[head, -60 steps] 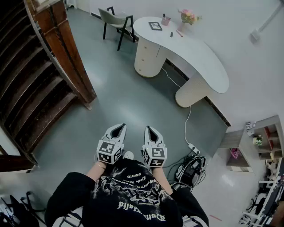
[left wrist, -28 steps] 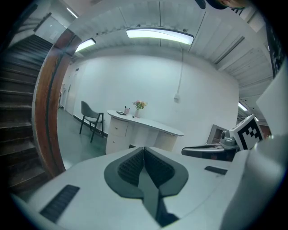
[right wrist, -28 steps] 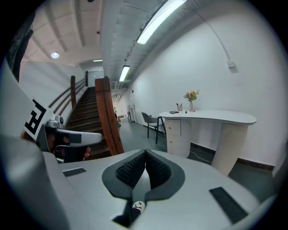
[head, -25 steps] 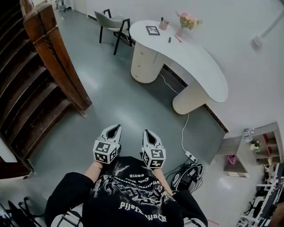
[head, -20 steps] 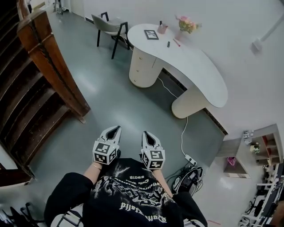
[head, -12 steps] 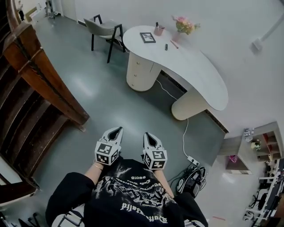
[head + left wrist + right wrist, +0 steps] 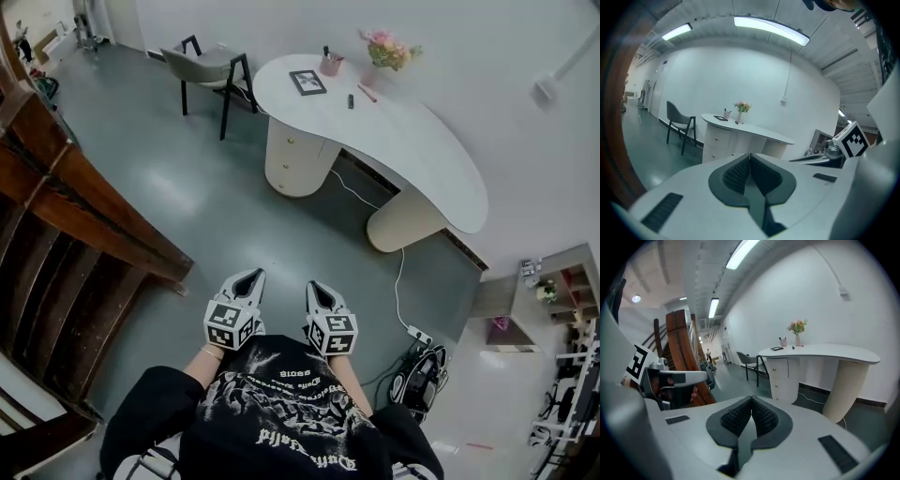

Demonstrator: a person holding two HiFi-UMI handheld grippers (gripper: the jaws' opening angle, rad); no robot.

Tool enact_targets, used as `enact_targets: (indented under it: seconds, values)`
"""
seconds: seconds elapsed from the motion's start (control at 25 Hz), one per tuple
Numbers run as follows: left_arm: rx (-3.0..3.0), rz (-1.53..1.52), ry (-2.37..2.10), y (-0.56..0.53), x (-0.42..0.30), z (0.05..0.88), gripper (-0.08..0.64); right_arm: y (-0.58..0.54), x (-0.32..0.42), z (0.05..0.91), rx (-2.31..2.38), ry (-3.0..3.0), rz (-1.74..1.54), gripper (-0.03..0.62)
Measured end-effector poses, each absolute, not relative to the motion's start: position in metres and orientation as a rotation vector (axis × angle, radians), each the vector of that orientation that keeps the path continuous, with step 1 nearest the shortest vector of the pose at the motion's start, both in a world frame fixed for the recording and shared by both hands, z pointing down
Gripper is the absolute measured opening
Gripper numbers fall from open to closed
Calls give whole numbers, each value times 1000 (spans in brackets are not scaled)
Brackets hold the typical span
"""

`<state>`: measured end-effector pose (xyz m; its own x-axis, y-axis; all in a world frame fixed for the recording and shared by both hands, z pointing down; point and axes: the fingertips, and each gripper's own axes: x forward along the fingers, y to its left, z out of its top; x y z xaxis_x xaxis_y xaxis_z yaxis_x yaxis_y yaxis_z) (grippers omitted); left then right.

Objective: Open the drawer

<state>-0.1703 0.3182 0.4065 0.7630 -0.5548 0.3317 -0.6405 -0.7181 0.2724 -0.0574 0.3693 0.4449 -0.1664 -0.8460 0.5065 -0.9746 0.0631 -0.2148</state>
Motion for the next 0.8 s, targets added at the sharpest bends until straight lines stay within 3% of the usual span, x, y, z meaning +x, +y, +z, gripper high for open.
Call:
enact_targets:
  seconds: [0.8]
  values:
    - [2573,299,-964,267,-188,410,25,330,-66,452,1876,-2085,799,26]
